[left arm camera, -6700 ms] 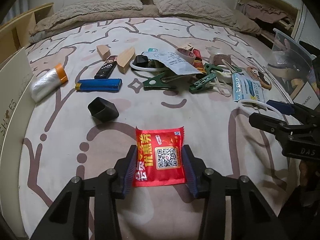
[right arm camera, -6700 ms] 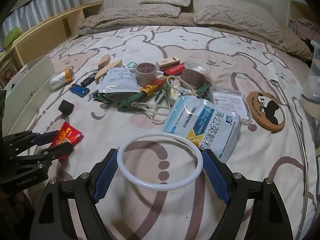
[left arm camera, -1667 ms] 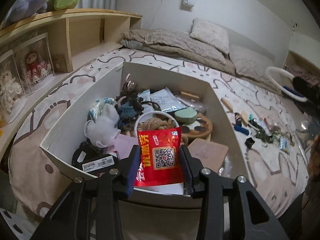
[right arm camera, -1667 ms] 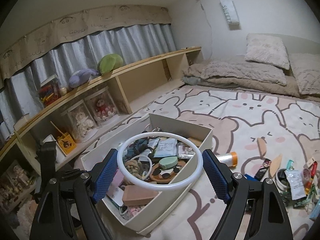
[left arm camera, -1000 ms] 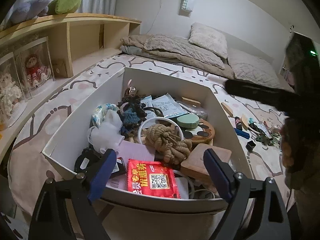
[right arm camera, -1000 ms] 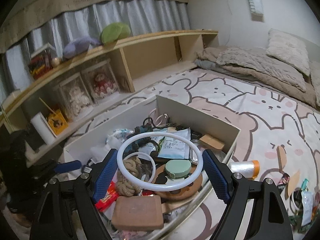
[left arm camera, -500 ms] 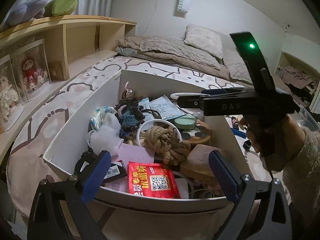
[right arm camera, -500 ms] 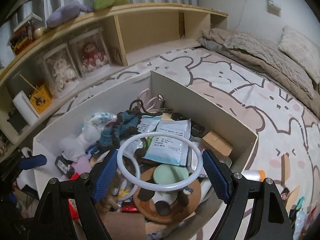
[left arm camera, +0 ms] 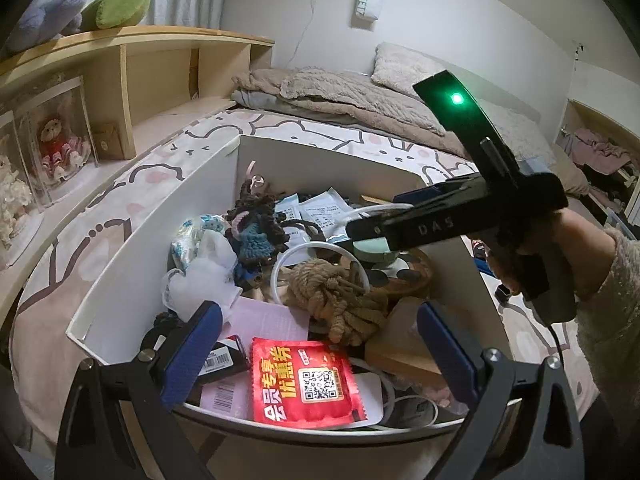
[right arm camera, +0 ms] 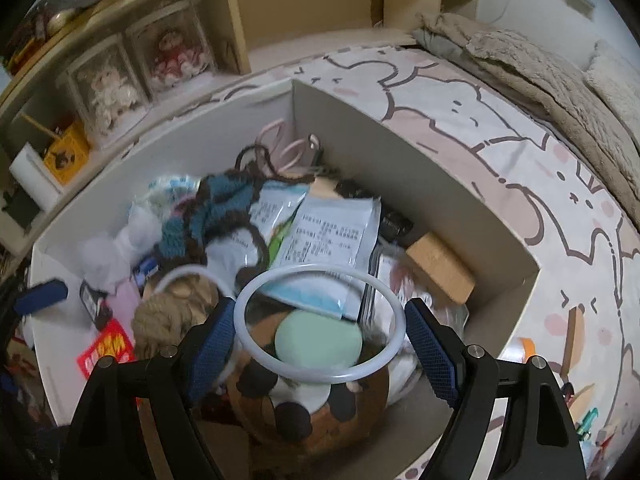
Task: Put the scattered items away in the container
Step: 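Open the left tool to drop the packet while the right tool lowers the ring into the box, then withdraw both tools from the box back toward the scattered items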
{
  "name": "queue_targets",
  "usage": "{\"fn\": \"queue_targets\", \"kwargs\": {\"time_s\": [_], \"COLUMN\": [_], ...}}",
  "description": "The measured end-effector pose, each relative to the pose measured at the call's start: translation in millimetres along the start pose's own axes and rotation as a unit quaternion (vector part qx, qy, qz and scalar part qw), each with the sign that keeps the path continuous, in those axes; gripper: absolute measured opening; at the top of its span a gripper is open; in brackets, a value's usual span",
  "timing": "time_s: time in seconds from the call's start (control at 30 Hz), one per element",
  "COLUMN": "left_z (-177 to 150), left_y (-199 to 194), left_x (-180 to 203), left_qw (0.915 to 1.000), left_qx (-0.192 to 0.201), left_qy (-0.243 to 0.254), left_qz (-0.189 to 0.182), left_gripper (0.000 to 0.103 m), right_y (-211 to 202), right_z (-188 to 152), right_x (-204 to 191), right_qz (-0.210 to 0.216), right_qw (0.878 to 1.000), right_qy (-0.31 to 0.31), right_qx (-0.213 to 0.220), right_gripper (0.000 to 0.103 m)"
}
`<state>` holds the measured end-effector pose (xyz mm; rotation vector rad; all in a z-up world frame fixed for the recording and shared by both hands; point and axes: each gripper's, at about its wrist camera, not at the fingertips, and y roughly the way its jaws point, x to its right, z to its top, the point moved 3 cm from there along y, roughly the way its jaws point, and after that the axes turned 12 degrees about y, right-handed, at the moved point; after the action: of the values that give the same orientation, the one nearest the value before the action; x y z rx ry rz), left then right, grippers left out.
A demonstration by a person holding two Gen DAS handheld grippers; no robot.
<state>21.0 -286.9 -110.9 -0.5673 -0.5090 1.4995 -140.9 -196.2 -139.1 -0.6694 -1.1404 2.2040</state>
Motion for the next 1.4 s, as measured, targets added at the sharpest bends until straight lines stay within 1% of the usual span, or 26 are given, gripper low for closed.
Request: {"fn": "queue_targets", "kwargs": {"time_s": [0.13, 0.2, 0.23, 0.33, 0.43, 0.63, 0.77, 0.87, 1.07, 1.4], "left_z": [0, 0, 0, -1, -1, 0, 2, 4, 8, 16], "left_y": [0, 0, 0, 0, -1, -7, -10, -12, -21, -41], "left_x": [0, 0, 0, 0, -1, -2, -1, 0, 4, 22], "left_qw": [1.0000, 1.0000, 0.9999, 0.9997, 0.9995, 0.9993, 0.9990, 0.9989, 0.9986, 0.9978], "left_qx": [-0.001, -0.002, -0.004, -0.010, -0.014, -0.011, -0.012, -0.011, -0.004, 0.005], "left_qy": [-0.002, -0.002, -0.002, 0.000, -0.005, -0.013, -0.017, -0.019, -0.025, -0.029], "left_qz": [0.003, 0.007, 0.010, 0.024, 0.029, 0.034, 0.038, 0.042, 0.047, 0.059], "left_gripper": [0.099, 0.099, 0.099, 0.103, 0.103, 0.103, 0.103, 0.103, 0.103, 0.103], "right_y": [-2, -5, -8, -19, -29, -43, -51, -63, -87, -125], "right_z": [-11, -15, -16, -16, -13, -12, -16, -20, -26, -49], "right_x": [-3, -4, -4, -5, -3, 0, 0, -1, 1, 14], "right_qz": [-0.018, -0.021, -0.022, -0.019, -0.006, 0.003, 0.022, 0.042, 0.057, 0.051], "right_qw": [0.999, 0.999, 0.999, 0.999, 0.999, 0.999, 0.998, 0.996, 0.993, 0.989], "right_qy": [-0.027, -0.029, -0.030, -0.028, -0.013, 0.008, 0.018, 0.016, 0.024, 0.024], "right_qx": [-0.013, -0.011, -0.005, 0.015, 0.035, 0.052, 0.059, 0.076, 0.103, 0.134], "right_gripper": [0.086, 0.102, 0.103, 0.103, 0.103, 0.103, 0.103, 0.103, 0.103, 0.103]}}
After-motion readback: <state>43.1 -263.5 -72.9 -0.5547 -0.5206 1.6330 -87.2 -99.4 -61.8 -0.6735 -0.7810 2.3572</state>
